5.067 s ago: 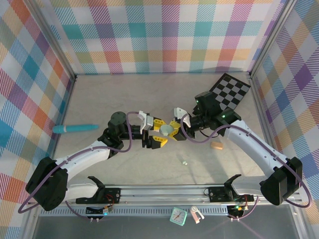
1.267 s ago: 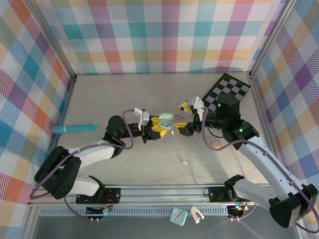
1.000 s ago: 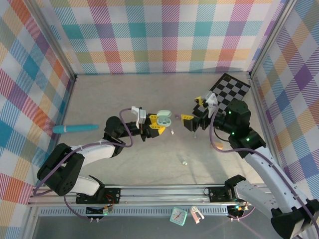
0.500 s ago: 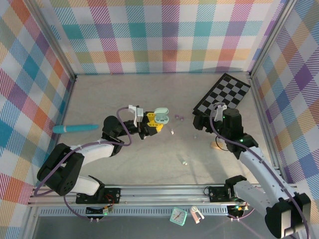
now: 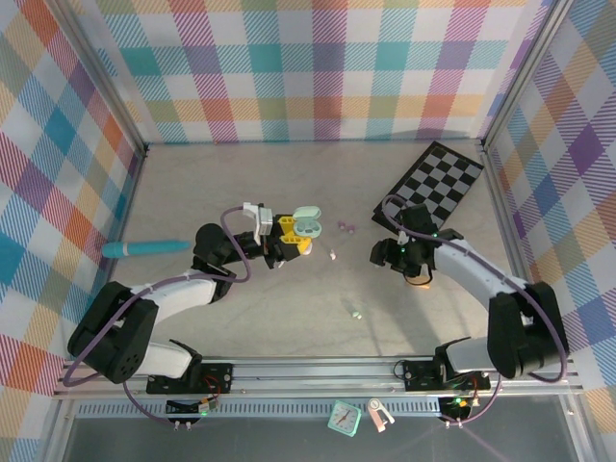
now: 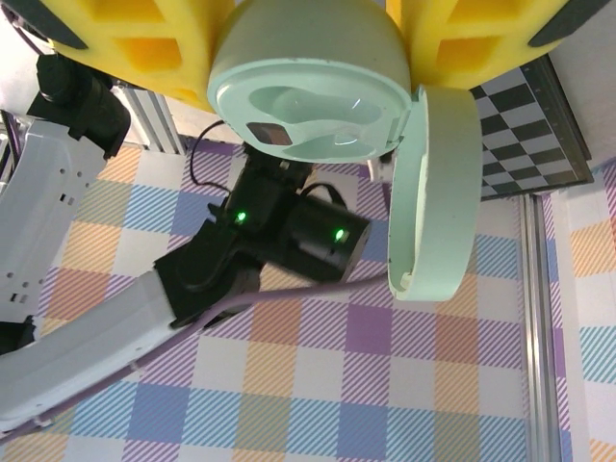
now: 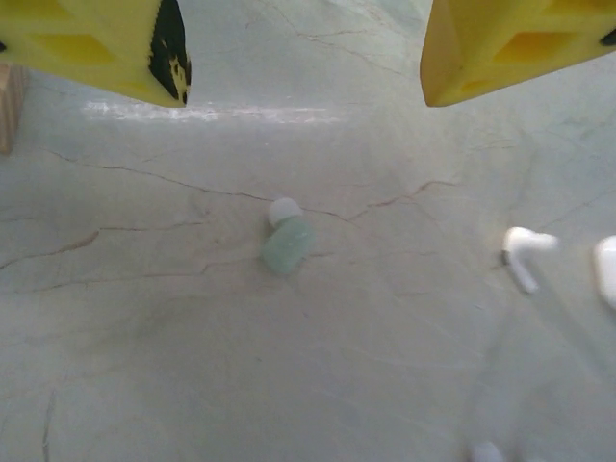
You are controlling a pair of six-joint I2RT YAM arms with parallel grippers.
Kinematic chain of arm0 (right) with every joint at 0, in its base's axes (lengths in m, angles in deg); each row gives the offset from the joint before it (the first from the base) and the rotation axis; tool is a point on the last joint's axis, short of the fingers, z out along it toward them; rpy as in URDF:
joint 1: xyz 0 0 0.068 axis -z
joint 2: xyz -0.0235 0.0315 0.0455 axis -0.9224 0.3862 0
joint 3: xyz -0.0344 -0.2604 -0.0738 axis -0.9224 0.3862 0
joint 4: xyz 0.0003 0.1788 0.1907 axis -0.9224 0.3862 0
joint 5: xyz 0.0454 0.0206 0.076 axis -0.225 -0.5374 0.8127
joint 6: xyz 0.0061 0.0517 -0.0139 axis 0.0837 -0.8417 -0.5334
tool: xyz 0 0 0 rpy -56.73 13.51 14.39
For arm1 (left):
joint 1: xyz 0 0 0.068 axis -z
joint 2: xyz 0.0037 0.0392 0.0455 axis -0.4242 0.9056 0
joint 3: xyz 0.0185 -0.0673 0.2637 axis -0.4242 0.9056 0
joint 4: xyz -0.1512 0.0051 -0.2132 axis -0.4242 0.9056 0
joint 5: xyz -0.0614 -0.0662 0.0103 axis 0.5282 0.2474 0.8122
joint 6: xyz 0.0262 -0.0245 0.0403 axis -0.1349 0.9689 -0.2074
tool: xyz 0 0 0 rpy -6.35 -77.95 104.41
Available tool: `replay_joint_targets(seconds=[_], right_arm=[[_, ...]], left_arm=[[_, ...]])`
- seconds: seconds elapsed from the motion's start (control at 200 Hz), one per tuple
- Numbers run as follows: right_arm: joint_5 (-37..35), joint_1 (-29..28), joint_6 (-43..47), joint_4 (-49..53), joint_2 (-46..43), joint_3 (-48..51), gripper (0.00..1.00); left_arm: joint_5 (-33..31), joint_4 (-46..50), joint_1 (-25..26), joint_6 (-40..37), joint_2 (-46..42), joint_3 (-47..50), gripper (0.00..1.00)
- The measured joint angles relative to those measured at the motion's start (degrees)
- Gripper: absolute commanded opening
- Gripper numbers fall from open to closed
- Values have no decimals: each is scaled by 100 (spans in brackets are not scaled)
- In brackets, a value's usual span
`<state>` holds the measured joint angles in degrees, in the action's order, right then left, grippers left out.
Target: Insert the wireless bluetooth earbuds into the charging case
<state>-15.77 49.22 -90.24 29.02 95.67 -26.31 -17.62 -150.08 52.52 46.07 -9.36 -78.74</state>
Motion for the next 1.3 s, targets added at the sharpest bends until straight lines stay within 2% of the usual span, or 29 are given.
replay_joint_targets(seconds=[0.265,0.855,1.17,1.3], right_arm=[[-55,0,-299,-170,813,-367,49],[15,0,-302,-472,1681,-833,31],[57,-2,-15,-345,1921,-1134,36],[-407,-125,313,-9,1921,-1357,37]], left_arm=[[2,387,0,-205,-264,4,35],[2,586,0,-278,-350,13,35],[0,588,0,-280,-350,42,35],[0,586,0,-289,-350,42,35]])
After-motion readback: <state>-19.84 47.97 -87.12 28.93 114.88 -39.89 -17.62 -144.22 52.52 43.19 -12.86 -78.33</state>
